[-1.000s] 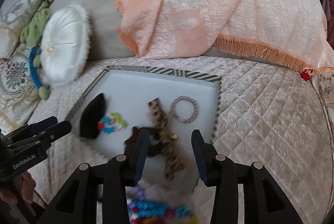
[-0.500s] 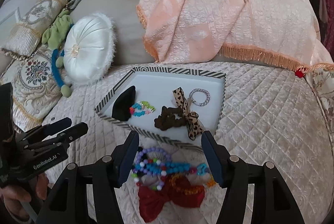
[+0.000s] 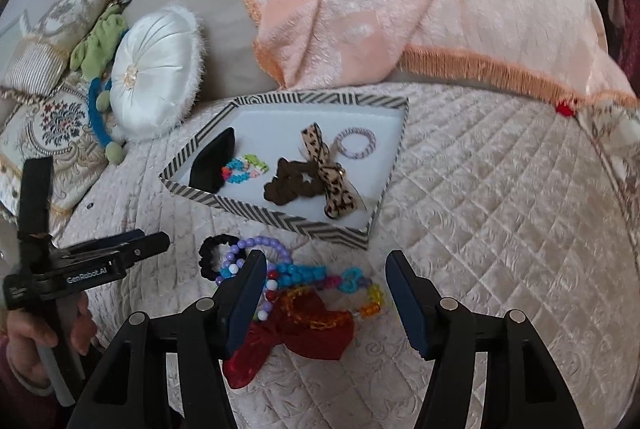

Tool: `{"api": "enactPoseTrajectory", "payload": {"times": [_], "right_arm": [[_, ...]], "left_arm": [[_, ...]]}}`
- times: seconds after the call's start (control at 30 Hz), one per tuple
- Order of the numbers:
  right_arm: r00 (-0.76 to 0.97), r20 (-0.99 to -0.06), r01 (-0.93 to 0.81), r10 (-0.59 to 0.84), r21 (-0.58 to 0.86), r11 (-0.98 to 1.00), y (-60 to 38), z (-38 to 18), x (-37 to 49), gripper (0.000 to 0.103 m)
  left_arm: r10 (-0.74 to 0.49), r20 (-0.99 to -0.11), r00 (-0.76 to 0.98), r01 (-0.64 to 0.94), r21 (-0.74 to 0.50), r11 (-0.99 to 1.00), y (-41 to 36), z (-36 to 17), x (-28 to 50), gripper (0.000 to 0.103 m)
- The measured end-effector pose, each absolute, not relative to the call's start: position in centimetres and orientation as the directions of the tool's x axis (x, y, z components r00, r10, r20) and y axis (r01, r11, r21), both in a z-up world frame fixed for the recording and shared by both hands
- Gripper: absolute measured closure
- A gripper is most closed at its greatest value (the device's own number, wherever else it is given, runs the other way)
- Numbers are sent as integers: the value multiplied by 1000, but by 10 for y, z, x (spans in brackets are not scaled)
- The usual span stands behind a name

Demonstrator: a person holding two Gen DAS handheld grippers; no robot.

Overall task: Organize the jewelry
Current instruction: 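Grasp the black scrunchie with the left gripper while the right grasps the heart bead bracelet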

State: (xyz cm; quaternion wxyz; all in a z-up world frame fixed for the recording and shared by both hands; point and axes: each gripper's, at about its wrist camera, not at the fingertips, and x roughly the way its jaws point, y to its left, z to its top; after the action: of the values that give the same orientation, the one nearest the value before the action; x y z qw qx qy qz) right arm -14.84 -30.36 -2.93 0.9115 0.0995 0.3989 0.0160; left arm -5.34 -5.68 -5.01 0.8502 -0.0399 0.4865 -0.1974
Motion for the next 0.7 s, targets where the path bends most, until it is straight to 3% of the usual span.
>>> {"api": "enactPoseTrajectory", "payload": {"times": [0.27, 0.53, 0.7], "right_arm": [[643, -755, 45, 131, 208, 977, -307, -37, -149, 44], [583, -792, 24, 181, 239, 971, -307, -52, -157, 45], [572, -811, 49, 125, 185, 981, -312, -58, -156, 45]], "left_arm": [[-400, -834, 380, 282, -307, 909, -71, -69, -42, 35], [-368, -857, 362, 273, -280, 920, -86, -80, -33, 36], [-325, -870, 370, 274, -233, 933, -96, -85, -29, 48]]}}
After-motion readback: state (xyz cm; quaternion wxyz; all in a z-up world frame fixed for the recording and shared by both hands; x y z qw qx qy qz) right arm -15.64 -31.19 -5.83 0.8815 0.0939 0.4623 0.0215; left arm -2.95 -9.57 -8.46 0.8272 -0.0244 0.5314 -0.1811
